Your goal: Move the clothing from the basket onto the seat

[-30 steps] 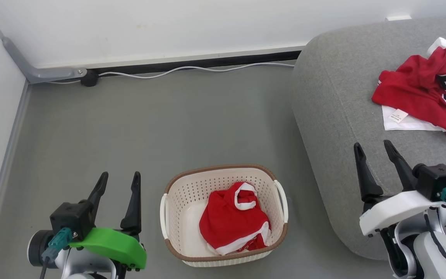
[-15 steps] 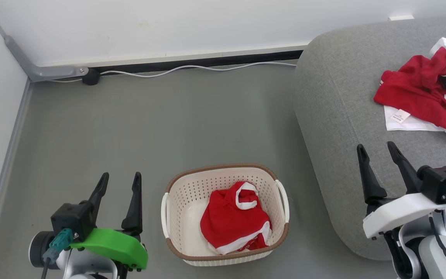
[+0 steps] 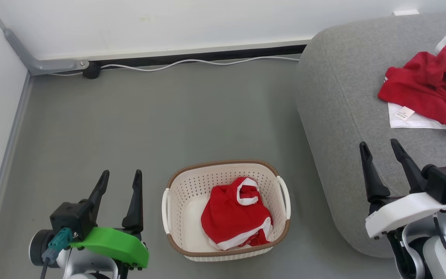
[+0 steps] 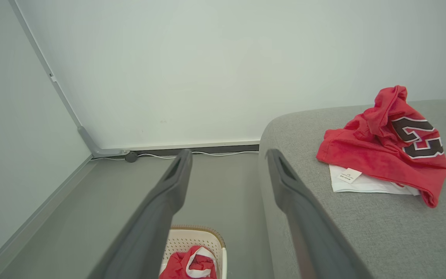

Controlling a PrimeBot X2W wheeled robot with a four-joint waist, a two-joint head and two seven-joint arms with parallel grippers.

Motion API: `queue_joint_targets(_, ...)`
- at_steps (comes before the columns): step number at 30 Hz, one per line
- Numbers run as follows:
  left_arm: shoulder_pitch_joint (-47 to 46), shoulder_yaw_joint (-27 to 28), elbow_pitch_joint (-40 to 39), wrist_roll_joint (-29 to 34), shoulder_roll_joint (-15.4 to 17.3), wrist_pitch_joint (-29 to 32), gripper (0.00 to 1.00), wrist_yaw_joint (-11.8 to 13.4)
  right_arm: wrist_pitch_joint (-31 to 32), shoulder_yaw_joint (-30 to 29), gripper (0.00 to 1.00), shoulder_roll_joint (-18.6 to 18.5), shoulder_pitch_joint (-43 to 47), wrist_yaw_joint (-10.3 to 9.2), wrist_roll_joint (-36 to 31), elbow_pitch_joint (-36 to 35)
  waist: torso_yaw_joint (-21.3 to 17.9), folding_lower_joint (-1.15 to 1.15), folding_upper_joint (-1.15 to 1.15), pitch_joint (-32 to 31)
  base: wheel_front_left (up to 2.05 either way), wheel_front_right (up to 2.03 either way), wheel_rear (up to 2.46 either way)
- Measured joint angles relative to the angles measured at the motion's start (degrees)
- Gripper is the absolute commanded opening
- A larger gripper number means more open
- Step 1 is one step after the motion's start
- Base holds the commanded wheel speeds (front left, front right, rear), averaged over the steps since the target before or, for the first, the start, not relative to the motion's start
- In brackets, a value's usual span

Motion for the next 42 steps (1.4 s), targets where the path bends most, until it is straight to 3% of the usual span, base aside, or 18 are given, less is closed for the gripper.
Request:
queue_joint_targets(16,-1.89,-3.24,-0.15,1.76,-0.81,0.56,1.0,-0.38,1.53,-0.48,1.0,-0.34,-2.53,-0.09,-1.14,-6.25,-0.36,0.0,0.0,7.74,0.0,0.0,0.0)
queue_joint_targets(24,-6.39,-5.6,3.49,2.54,-1.6,1.03,1.0,-2.36,2.03,0.03,1.0,-0.43,-7.73,0.07,-1.97,-8.75,-1.29,0.0,0.0,13.8,0.0,0.0,0.0)
queue_joint_targets(42,-21.43,-9.87,13.39,6.02,-2.75,1.78,1.0,-6.93,0.57,2.72,1.0,-0.52,-23.06,4.04,-3.61,-8.61,-5.19,0.01,0.0,28.35,0.0,0.0,0.0)
